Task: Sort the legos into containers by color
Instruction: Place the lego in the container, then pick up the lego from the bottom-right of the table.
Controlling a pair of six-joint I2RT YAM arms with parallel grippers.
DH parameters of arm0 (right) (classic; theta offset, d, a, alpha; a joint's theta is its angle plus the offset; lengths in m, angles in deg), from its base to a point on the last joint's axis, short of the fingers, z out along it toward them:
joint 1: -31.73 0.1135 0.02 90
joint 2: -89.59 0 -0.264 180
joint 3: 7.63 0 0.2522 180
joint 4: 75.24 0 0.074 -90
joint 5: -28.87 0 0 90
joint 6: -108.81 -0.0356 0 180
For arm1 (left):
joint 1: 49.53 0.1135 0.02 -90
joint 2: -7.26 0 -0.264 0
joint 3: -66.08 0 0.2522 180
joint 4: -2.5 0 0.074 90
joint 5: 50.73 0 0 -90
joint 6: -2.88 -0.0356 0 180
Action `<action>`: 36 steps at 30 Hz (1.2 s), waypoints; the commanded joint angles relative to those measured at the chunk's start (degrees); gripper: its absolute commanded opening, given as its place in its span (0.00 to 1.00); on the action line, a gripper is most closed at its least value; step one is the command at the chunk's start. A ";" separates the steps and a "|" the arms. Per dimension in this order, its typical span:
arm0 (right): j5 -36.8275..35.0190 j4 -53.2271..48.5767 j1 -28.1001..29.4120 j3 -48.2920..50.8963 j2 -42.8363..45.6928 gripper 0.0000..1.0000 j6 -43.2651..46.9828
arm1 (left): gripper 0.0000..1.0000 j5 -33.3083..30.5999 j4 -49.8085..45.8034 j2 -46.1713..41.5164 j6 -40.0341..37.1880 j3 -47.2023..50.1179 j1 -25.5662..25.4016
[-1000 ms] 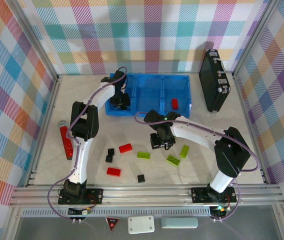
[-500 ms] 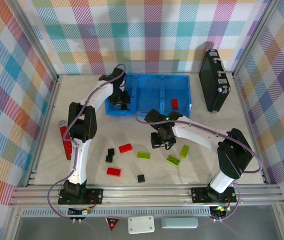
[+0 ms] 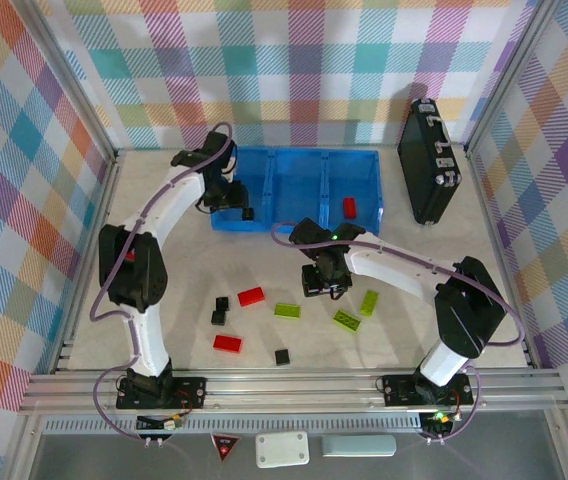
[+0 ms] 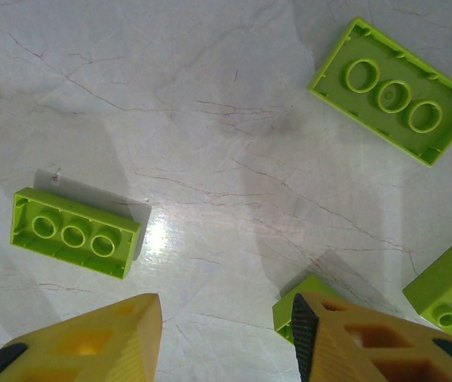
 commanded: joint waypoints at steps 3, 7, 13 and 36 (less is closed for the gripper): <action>-0.30 -0.99 0.34 0.69 -1.13 0.49 -0.51 | 0.45 -2.19 0.56 -8.68 -0.96 6.90 0.44; 0.48 -0.58 -0.06 0.95 -1.72 0.49 -0.50 | 0.45 -3.74 0.86 -14.08 -1.26 11.85 0.51; 1.23 -0.31 -1.23 1.46 -1.87 0.49 -0.14 | 0.45 -4.31 1.02 -20.21 -1.92 18.76 1.54; 2.83 0.52 -13.37 9.01 3.70 0.48 2.38 | 0.48 -4.68 7.05 -35.52 -9.59 33.81 2.71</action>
